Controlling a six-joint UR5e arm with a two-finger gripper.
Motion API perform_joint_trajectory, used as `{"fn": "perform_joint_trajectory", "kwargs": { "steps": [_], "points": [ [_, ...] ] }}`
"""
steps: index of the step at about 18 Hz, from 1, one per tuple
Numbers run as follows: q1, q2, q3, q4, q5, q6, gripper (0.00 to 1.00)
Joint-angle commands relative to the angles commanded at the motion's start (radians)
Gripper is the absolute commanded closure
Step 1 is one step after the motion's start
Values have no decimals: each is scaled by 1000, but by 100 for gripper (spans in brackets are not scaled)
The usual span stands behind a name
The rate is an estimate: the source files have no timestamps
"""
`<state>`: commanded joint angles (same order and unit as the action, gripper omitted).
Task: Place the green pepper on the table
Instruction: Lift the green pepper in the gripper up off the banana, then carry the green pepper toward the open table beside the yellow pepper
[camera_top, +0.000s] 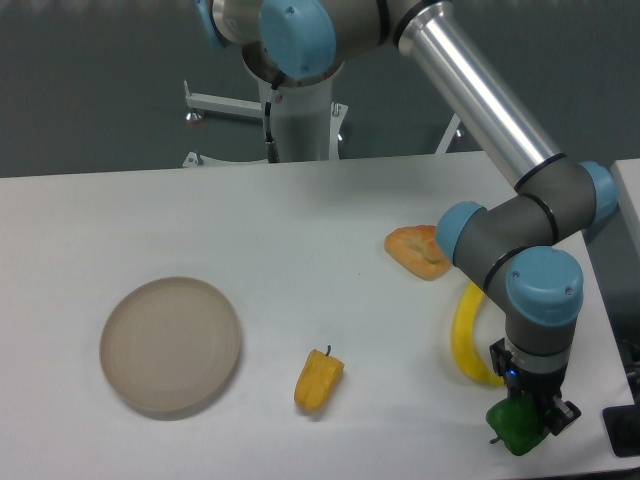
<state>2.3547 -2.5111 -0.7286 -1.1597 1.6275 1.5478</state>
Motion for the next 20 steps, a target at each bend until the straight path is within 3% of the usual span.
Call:
{"fn": "perform_joint_trajectory", "kwargs": {
  "steps": [6, 9, 20],
  "points": [
    [-2, 40, -55, -2, -2, -5, 75],
    [-2, 86, -119, -6, -8, -28, 75],
    [-12, 350, -472, -5, -58, -153, 75]
  ]
}}
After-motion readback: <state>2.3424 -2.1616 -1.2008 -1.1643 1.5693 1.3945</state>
